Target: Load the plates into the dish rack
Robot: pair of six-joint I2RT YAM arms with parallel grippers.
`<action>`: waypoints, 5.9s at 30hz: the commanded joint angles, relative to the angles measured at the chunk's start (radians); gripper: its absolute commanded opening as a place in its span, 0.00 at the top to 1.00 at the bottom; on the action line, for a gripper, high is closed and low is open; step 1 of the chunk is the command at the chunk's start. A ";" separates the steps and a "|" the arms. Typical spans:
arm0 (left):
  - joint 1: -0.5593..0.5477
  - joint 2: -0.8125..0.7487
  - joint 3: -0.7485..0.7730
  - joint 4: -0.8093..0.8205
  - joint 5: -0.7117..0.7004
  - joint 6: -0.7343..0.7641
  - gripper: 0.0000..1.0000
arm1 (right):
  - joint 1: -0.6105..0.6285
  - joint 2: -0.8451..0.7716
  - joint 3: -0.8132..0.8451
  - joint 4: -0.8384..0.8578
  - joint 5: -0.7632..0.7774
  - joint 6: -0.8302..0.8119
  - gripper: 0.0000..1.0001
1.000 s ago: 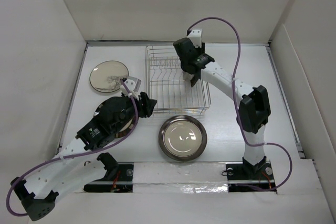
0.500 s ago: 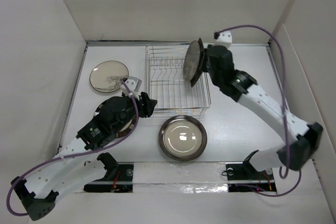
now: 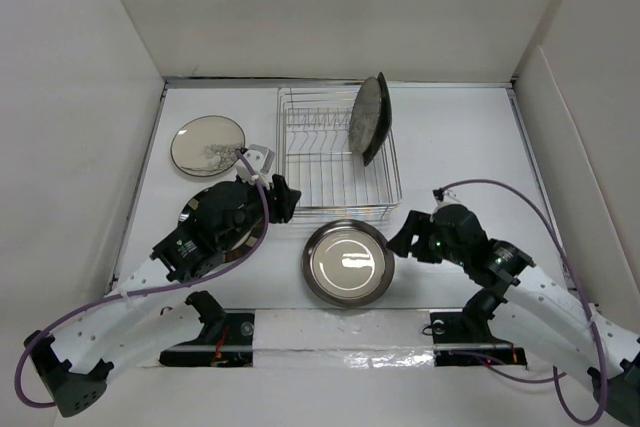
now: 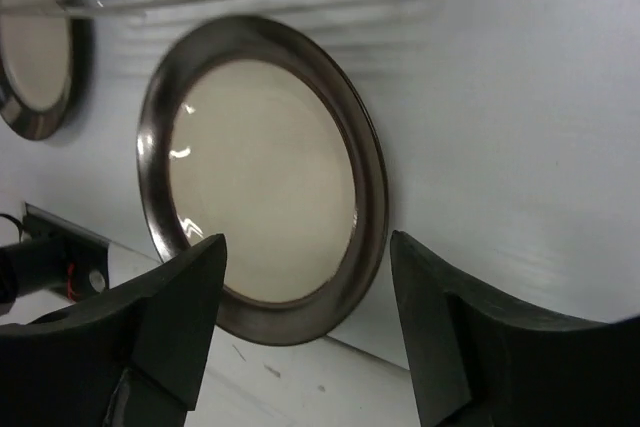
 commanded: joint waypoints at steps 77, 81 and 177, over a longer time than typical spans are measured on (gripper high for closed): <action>0.004 -0.253 0.010 0.018 -0.342 -0.019 0.51 | 0.055 0.689 1.126 0.048 0.519 -0.392 1.00; 0.004 -0.219 -0.002 0.031 -0.284 -0.016 0.51 | -0.011 0.838 1.280 0.085 0.743 -0.433 1.00; 0.940 0.355 0.114 0.232 0.399 -0.468 0.80 | -0.104 0.355 0.386 0.594 0.142 -0.392 0.95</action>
